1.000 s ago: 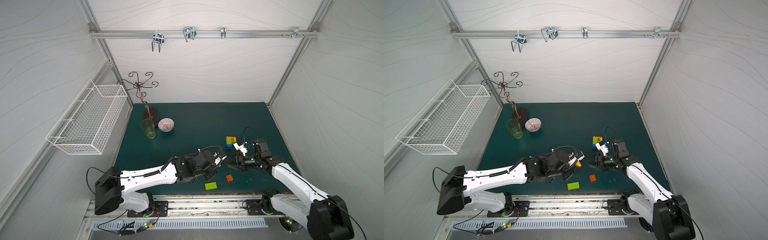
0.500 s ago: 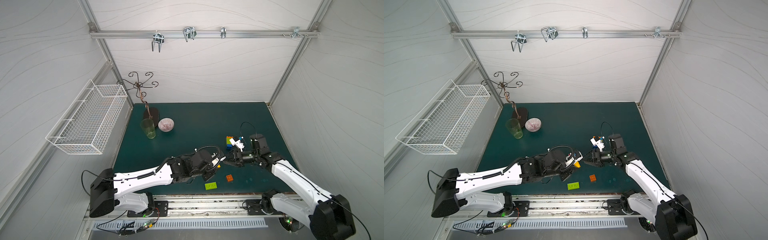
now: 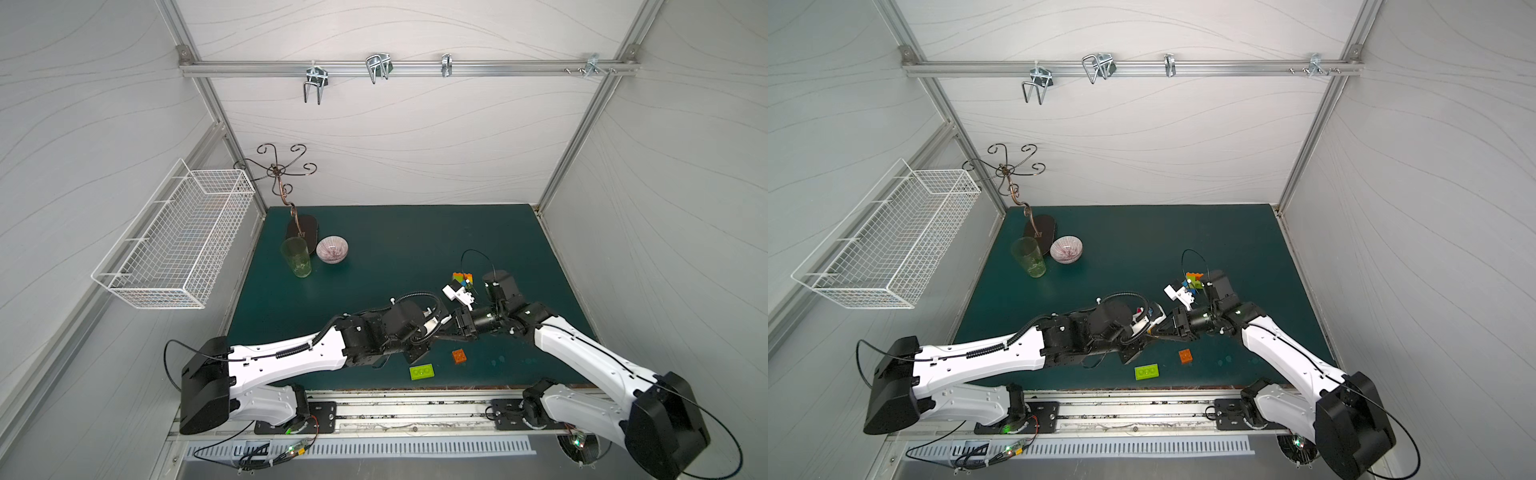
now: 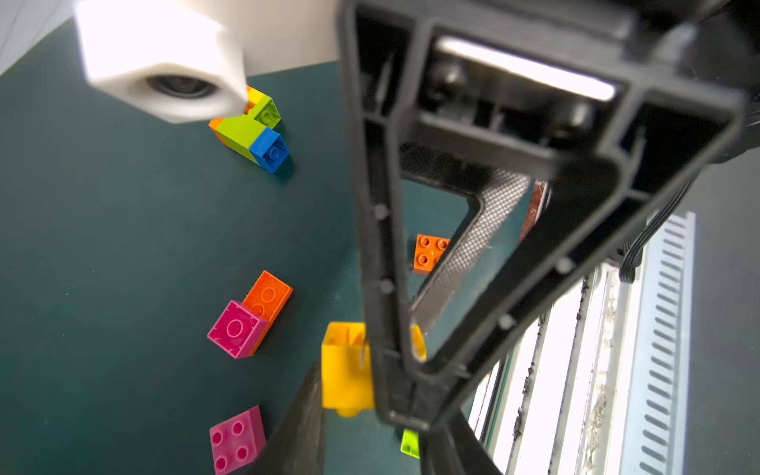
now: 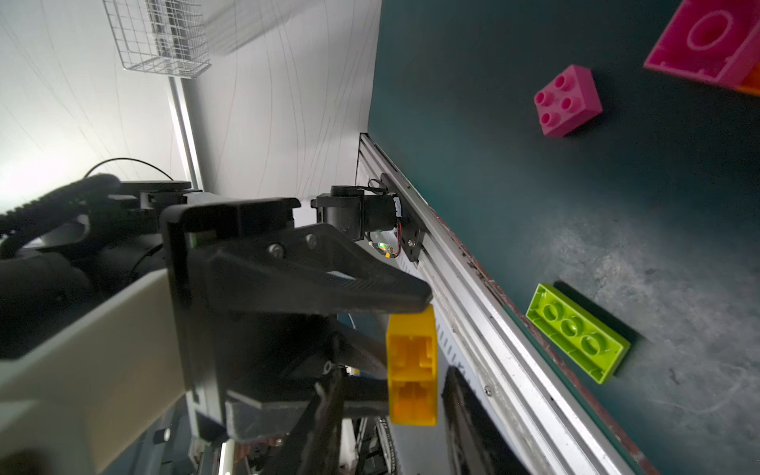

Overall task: Assemble the letter p with lego
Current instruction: Pick up the lego brick from the center of the board.

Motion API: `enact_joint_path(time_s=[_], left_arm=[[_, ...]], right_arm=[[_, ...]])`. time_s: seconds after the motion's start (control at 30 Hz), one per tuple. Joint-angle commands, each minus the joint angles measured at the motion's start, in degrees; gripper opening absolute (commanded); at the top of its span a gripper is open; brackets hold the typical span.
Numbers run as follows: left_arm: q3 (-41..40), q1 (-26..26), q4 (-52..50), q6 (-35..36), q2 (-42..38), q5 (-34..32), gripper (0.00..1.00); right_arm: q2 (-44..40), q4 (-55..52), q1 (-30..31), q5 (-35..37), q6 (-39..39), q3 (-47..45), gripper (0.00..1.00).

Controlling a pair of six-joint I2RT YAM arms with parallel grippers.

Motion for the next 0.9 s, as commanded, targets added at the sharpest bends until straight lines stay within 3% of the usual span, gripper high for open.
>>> enact_joint_path(time_s=[0.0, 0.43, 0.63, 0.7, 0.77, 0.87], left_arm=[[0.62, -0.32, 1.93, 0.51, 0.29, 0.58, 0.32], [-0.22, -0.36, 2.59, 0.38, -0.50, 0.98, 0.32], [-0.33, -0.36, 3.18, -0.33, -0.43, 1.15, 0.37], [-0.23, -0.27, 3.16, -0.89, -0.34, -0.01, 0.48], [-0.13, -0.04, 3.11, -1.69, -0.49, -1.45, 0.65], [-0.70, 1.93, 3.16, -4.02, -1.23, -1.70, 0.80]], right_arm=[[0.93, -0.67, 0.94, 0.57, -1.23, 1.10, 0.39], [4.04, -0.67, 1.37, 2.32, -1.91, 1.63, 0.30], [4.20, -0.16, 1.78, 2.83, -1.82, 1.54, 0.13], [3.54, -0.81, 1.76, 4.11, -2.03, 1.75, 0.05], [2.53, -1.87, 1.73, 6.06, -2.64, 1.97, 0.04], [1.68, -4.62, 1.52, 9.72, -4.19, 2.32, 0.02]])
